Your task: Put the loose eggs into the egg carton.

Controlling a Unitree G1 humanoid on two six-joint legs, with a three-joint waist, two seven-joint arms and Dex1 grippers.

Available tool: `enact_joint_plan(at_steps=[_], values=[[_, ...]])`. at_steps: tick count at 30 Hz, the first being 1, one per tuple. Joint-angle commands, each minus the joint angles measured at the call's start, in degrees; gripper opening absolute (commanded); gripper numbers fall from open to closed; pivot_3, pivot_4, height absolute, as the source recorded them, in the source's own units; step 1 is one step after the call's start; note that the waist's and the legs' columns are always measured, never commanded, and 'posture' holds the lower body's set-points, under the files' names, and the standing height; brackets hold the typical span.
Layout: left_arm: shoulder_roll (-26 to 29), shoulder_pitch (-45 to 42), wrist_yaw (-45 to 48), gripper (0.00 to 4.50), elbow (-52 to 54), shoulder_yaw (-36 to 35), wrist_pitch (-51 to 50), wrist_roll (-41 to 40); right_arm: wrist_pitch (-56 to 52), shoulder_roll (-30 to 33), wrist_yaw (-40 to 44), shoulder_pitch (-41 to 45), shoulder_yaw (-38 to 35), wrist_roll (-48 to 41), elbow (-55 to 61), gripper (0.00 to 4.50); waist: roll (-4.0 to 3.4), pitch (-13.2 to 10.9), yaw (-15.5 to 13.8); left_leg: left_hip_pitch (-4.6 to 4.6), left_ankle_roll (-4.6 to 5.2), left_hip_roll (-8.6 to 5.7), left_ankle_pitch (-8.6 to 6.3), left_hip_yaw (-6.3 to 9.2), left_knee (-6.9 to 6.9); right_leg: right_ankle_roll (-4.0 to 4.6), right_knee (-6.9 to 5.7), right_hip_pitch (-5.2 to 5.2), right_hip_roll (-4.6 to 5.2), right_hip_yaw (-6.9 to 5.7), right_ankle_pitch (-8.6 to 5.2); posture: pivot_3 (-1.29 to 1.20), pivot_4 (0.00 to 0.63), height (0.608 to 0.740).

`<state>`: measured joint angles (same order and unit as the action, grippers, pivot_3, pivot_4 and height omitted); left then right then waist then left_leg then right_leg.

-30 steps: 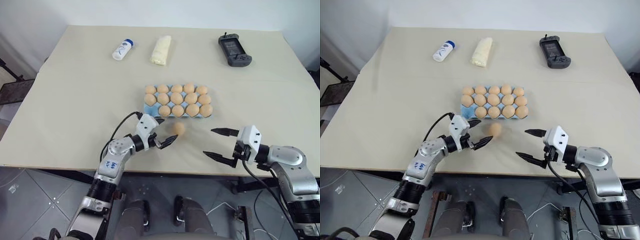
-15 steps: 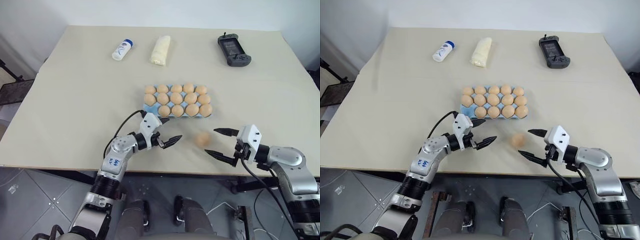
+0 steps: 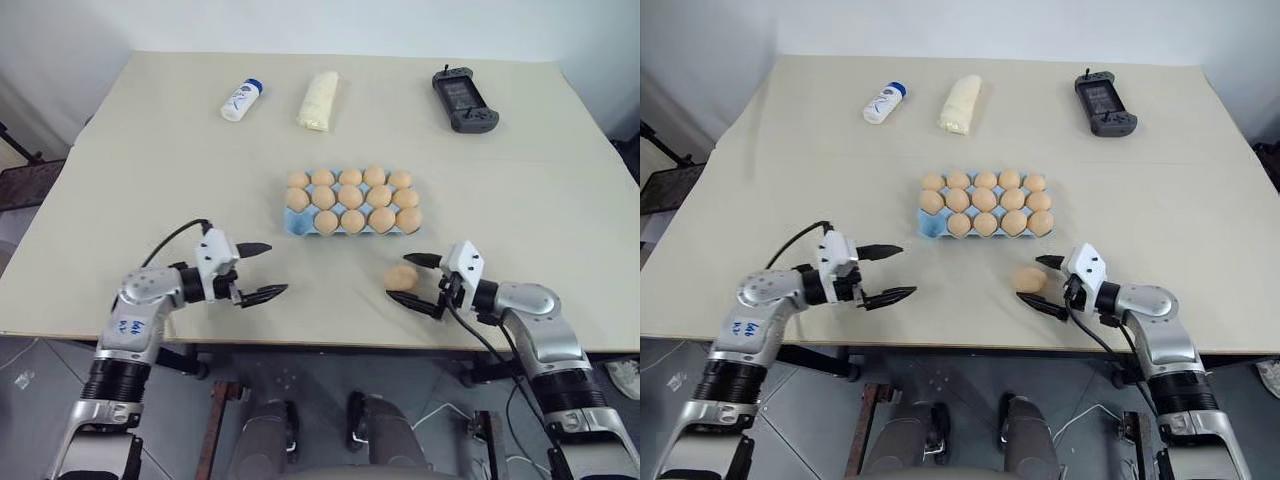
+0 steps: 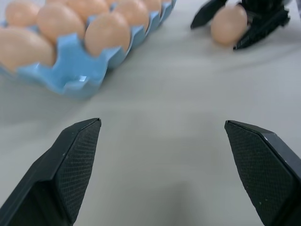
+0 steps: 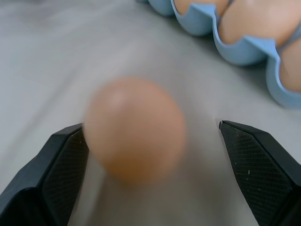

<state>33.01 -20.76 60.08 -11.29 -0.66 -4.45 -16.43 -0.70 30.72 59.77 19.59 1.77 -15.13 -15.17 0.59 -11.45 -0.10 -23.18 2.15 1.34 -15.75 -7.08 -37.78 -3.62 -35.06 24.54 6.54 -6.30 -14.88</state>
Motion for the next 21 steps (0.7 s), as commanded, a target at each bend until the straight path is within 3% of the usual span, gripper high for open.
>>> enact_joint_plan(at_steps=[1,6,8,12,15,21], values=[[0.81,-0.64,1.59,4.5,-0.68,-1.39,2.03,-1.13,1.66,-1.25,-0.16,1.46,0.16,0.28,-1.35,4.12,0.0,0.0,0.21,0.0,0.0,0.0,0.0,0.0,0.0,0.0,0.0,0.0,0.0,0.01,0.0,0.0,0.15,0.74],[0.93,-0.52,1.67,4.5,-0.63,-2.12,2.15,-1.04,0.8,-3.89,-0.51,2.83,0.87,-0.24,0.02,2.41,0.0,0.0,0.34,0.0,-0.03,0.03,-0.01,0.0,0.01,-0.01,-0.05,0.03,0.0,0.01,0.0,0.0,0.15,0.74],[0.82,-0.03,1.26,4.5,-0.14,-2.38,1.88,-1.18,-1.21,-4.23,0.23,3.16,1.56,-1.0,2.94,1.96,-0.01,-0.01,0.43,0.0,-0.04,0.04,-0.01,-0.01,0.01,0.0,-0.05,0.03,0.0,0.01,0.0,0.0,0.15,0.74],[0.73,0.5,0.8,4.5,0.18,-2.67,1.72,-1.2,-4.49,-5.26,-0.83,4.81,2.1,-1.92,6.92,1.96,-0.02,-0.01,0.47,0.0,-0.05,0.05,-0.02,-0.01,0.01,0.0,-0.07,0.06,0.0,0.03,0.01,0.0,0.15,0.74],[0.45,1.14,-0.65,4.5,0.22,-3.73,1.44,-1.39,-11.09,-9.93,-5.53,12.83,4.34,-1.12,9.27,1.96,-0.04,-0.03,1.62,-0.01,-0.06,0.06,-0.01,-0.02,0.01,0.03,-0.09,0.09,0.0,0.08,0.03,0.0,0.15,0.74],[0.07,2.23,-2.48,4.5,1.19,-4.75,0.76,-1.64,-12.11,-18.6,-13.02,26.35,8.0,4.54,-1.75,1.96,-0.04,-0.03,1.75,0.0,-0.29,0.14,0.08,0.02,0.1,0.25,-0.47,0.34,0.0,-0.03,-0.03,0.0,0.15,0.74]])
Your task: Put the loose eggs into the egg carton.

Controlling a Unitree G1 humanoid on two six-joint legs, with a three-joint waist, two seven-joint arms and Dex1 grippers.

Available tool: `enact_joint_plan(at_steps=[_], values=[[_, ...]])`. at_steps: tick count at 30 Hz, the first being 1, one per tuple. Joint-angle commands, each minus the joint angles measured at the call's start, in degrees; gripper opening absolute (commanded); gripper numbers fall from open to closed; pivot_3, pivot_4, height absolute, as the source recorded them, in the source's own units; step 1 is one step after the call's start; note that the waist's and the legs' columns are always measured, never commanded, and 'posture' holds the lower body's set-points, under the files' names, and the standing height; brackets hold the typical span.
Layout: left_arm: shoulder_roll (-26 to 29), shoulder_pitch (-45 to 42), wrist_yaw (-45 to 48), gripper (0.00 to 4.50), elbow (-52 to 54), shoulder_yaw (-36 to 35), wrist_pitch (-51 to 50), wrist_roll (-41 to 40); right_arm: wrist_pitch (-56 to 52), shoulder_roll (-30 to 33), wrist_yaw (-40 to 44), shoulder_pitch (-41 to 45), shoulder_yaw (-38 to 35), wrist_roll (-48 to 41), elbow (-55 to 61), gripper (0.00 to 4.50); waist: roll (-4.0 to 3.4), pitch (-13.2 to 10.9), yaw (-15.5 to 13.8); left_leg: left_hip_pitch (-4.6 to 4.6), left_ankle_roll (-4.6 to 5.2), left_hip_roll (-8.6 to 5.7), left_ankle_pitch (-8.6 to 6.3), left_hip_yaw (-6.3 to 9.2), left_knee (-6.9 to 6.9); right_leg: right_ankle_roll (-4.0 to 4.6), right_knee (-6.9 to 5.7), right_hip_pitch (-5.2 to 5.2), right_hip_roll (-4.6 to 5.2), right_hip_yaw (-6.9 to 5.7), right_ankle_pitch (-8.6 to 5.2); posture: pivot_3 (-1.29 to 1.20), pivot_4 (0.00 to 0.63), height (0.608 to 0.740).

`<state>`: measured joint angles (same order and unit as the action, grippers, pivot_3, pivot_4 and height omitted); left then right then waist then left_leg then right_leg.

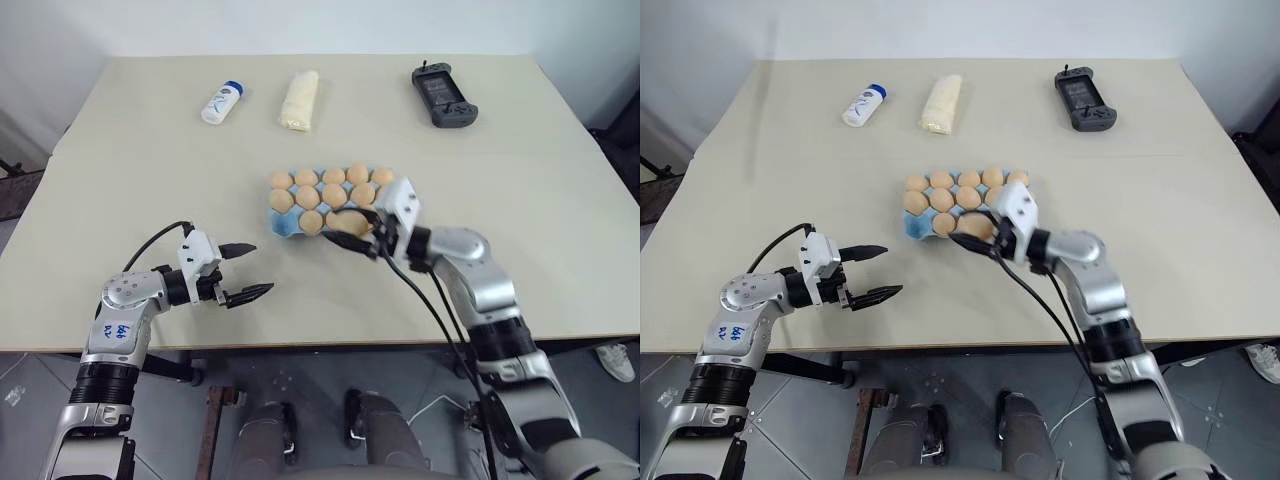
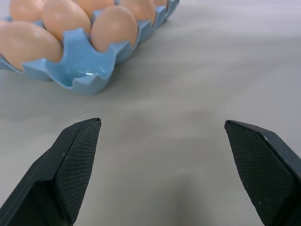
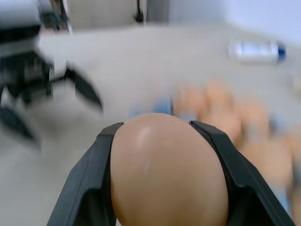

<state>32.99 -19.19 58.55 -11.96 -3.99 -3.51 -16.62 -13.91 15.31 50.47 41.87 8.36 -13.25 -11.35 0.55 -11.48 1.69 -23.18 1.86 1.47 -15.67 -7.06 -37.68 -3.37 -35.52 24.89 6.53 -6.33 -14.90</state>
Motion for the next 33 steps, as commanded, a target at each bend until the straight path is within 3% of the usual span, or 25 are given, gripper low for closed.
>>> enact_joint_plan(at_steps=[1,9,14,17,19,22,28,33], values=[[-0.02,0.9,-1.24,4.5,2.26,-1.48,-0.32,-1.44,2.06,-4.56,-5.05,6.06,1.83,3.82,-8.45,1.96,0.0,0.0,0.03,-0.03,0.0,0.0,0.0,-0.03,0.01,0.0,-0.02,0.05,0.0,0.0,0.0,0.0,0.15,0.74],[-0.44,2.44,-2.87,4.5,4.36,-2.25,-1.1,-1.87,10.5,-12.89,-11.56,17.16,3.49,10.45,-29.14,1.96,0.01,0.01,0.25,-0.14,0.0,-0.01,0.3,-0.48,0.17,-0.02,-0.13,0.31,0.01,0.04,0.01,0.0,0.15,0.74],[-0.62,2.75,-3.67,4.5,4.98,-2.23,-1.37,-2.1,12.93,-14.82,-11.52,18.9,3.5,12.06,-33.8,3.47,0.02,0.01,0.68,-0.13,-0.03,0.01,0.35,-0.7,0.4,-0.03,-0.15,0.49,0.0,0.09,0.02,0.0,0.15,0.74],[-0.82,2.61,-3.94,4.5,4.88,-1.98,-1.34,-2.26,12.78,-14.13,-9.7,18.18,2.36,10.72,-30.51,4.49,0.03,0.02,1.1,-0.12,-0.04,0.03,0.37,-0.73,0.41,-0.03,-0.17,0.5,0.0,0.09,0.01,0.0,0.15,0.74],[-0.87,2.59,-4.04,4.5,4.86,-1.85,-1.32,-2.34,12.35,-13.56,-8.36,17.45,1.94,9.83,-28.13,4.49,0.03,0.02,1.33,-0.12,-0.04,0.02,0.37,-0.74,0.4,-0.03,-0.16,0.5,0.0,0.11,0.02,0.0,0.15,0.74],[-0.97,2.49,-4.07,4.5,4.85,-1.71,-1.35,-2.47,10.56,-10.43,-5.82,13.99,1.84,9.26,-20.79,4.49,0.03,0.02,1.38,-0.11,-0.04,0.03,0.36,-0.76,0.41,-0.03,-0.16,0.5,0.0,0.13,0.02,0.0,0.15,0.74],[0.52,2.37,-3.06,4.5,4.76,-2.39,-0.89,-2.44,11.88,5.76,9.03,-5.43,-1.35,1.36,2.52,4.49,0.1,0.05,0.03,-0.12,0.08,0.02,0.21,-0.74,0.45,-0.09,-0.07,0.5,0.0,0.08,0.05,0.0,0.15,0.74],[2.27,3.83,-3.59,4.5,6.05,-4.68,-1.37,-2.87,13.92,14.54,11.41,-15.84,-7.15,-1.78,5.98,4.49,0.12,0.04,0.24,-0.02,0.29,0.1,0.04,-1.24,0.39,-0.11,0.08,0.51,-0.01,0.03,0.06,0.0,0.15,0.74]])
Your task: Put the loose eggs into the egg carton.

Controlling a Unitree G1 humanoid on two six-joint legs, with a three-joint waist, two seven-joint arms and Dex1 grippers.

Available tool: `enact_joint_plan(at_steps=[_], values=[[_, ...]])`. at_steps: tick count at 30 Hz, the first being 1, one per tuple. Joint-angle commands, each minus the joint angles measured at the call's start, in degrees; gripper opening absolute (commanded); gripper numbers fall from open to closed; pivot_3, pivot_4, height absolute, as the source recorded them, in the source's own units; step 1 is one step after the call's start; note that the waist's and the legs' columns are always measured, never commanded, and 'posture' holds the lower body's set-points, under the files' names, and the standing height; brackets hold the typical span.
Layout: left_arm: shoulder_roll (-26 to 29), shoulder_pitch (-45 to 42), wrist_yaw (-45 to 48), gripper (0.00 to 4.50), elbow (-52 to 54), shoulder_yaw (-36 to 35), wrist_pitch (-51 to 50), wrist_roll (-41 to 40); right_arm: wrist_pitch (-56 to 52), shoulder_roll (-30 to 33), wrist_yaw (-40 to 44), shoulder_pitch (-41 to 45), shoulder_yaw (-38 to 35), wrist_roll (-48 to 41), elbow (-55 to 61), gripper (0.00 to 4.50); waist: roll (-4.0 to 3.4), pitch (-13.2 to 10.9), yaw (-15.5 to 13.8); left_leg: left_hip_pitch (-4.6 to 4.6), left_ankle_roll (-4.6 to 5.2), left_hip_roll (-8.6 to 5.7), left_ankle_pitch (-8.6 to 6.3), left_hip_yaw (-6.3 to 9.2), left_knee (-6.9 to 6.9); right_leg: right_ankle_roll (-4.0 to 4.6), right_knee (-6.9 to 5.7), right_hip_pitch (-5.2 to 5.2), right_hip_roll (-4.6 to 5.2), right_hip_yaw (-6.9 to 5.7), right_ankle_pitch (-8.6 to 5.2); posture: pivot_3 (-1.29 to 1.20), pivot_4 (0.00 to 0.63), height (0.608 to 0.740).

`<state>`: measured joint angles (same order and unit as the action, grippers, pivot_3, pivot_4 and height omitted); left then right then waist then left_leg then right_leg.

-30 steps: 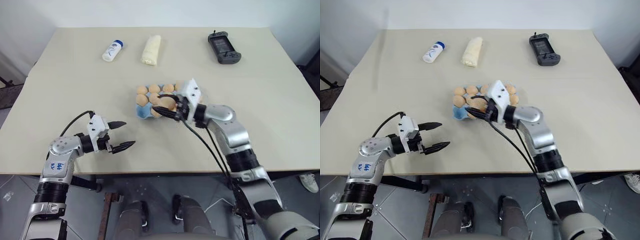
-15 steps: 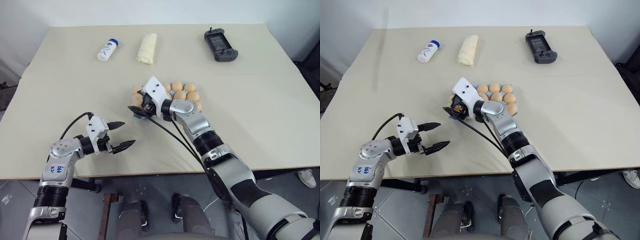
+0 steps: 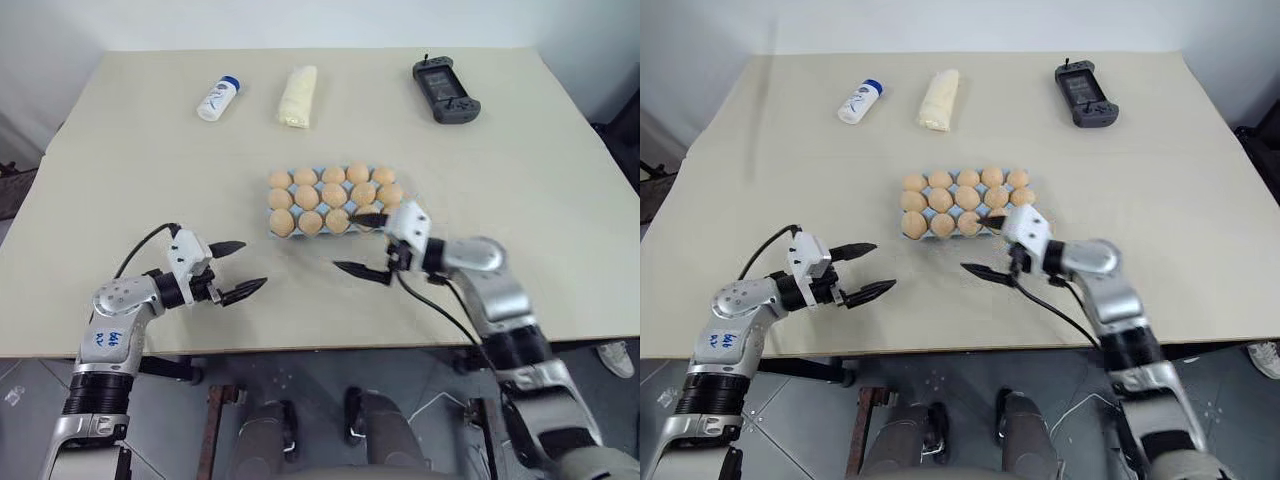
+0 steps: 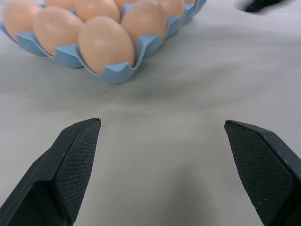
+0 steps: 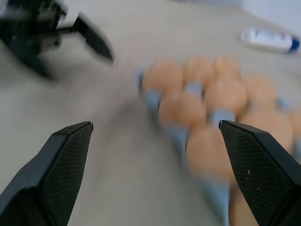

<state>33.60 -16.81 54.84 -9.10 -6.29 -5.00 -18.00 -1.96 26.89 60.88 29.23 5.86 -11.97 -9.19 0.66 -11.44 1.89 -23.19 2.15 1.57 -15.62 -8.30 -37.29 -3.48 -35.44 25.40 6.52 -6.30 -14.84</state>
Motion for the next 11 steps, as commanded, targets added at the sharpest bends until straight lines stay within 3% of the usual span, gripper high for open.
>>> enact_joint_plan(at_steps=[1,5,11], values=[[2.45,2.44,0.48,4.5,3.56,-2.65,0.33,-1.21,2.4,4.82,1.46,-5.77,-6.37,-3.71,4.23,4.49,0.01,0.0,0.07,0.09,0.05,0.0,-0.03,-0.04,-0.01,0.0,0.03,-0.01,0.0,0.01,0.0,0.0,0.15,0.74],[3.4,4.03,0.37,4.5,3.93,-3.81,1.4,-1.19,4.67,7.58,0.1,-11.35,-10.13,-4.29,4.44,4.49,0.01,0.0,-0.17,0.19,-0.22,0.06,-0.22,-0.05,-0.01,0.07,0.07,0.0,0.0,0.15,-0.01,0.0,0.15,0.74],[3.25,4.03,-0.29,4.5,4.18,-4.0,2.68,-0.75,6.06,8.07,-1.66,-12.59,-11.95,-4.08,2.29,4.49,0.02,-0.01,-0.33,0.21,-0.22,0.11,-0.04,-0.07,-0.05,0.33,0.04,0.0,0.0,0.16,0.18,0.0,0.15,0.74]])
